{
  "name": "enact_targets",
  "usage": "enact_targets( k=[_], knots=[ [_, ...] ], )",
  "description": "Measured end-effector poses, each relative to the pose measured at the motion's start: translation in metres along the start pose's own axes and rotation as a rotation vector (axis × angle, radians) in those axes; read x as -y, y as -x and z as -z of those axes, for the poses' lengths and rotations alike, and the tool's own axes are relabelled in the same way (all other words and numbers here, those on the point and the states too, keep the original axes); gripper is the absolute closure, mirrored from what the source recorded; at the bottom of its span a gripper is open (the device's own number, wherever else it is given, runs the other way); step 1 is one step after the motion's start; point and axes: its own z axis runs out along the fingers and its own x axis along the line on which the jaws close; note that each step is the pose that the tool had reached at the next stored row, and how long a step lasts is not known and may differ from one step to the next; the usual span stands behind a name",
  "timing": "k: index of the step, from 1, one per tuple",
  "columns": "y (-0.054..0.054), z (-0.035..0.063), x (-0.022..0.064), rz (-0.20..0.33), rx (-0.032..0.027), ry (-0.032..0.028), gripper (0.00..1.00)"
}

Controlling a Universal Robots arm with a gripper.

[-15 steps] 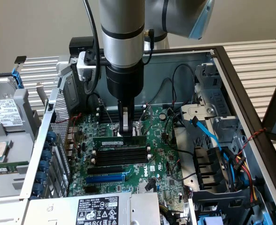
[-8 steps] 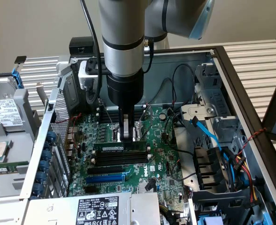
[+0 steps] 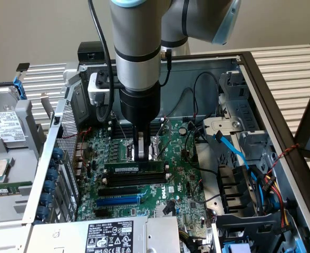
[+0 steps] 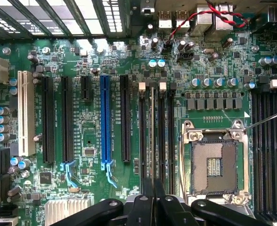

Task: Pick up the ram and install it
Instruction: 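Insert the ram into the slot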

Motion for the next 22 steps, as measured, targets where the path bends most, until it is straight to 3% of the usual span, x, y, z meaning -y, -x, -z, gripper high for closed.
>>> enact_targets(
  k=[4, 11, 18, 22],
  knots=[
    [0.0, -0.0002, 0.0001, 0.0, -0.0027, -0.0011, 0.88],
    [-0.0001, -0.0003, -0.0001, 0.0, -0.0172, -0.0067, 0.88],
    [-0.0001, -0.0008, -0.0003, 0.0, -0.0315, -0.0212, 0.88],
    [-0.0002, -0.0014, -0.0007, 0.0, -0.0354, -0.0274, 0.88]
  ],
)
